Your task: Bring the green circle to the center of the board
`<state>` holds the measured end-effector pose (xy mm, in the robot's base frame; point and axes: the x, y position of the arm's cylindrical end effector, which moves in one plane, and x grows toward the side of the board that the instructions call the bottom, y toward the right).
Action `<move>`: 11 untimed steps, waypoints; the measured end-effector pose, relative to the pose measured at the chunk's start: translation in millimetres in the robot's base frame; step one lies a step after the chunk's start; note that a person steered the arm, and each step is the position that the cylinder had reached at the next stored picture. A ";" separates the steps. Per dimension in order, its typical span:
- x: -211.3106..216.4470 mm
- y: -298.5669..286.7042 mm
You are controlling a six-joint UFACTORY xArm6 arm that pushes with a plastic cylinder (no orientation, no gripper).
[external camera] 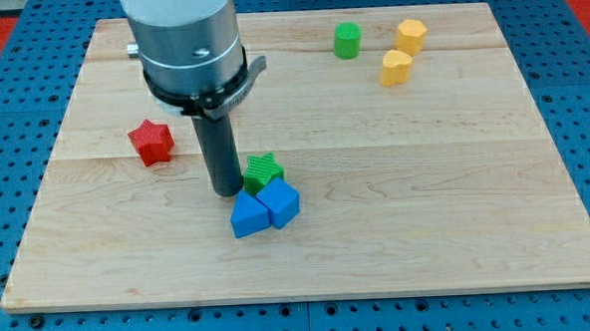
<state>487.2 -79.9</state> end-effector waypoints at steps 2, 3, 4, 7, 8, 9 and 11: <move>-48.3 27.0; 7.0 28.5; -27.7 32.7; -266.4 83.4; -286.3 175.9; -243.7 167.0; -150.1 64.0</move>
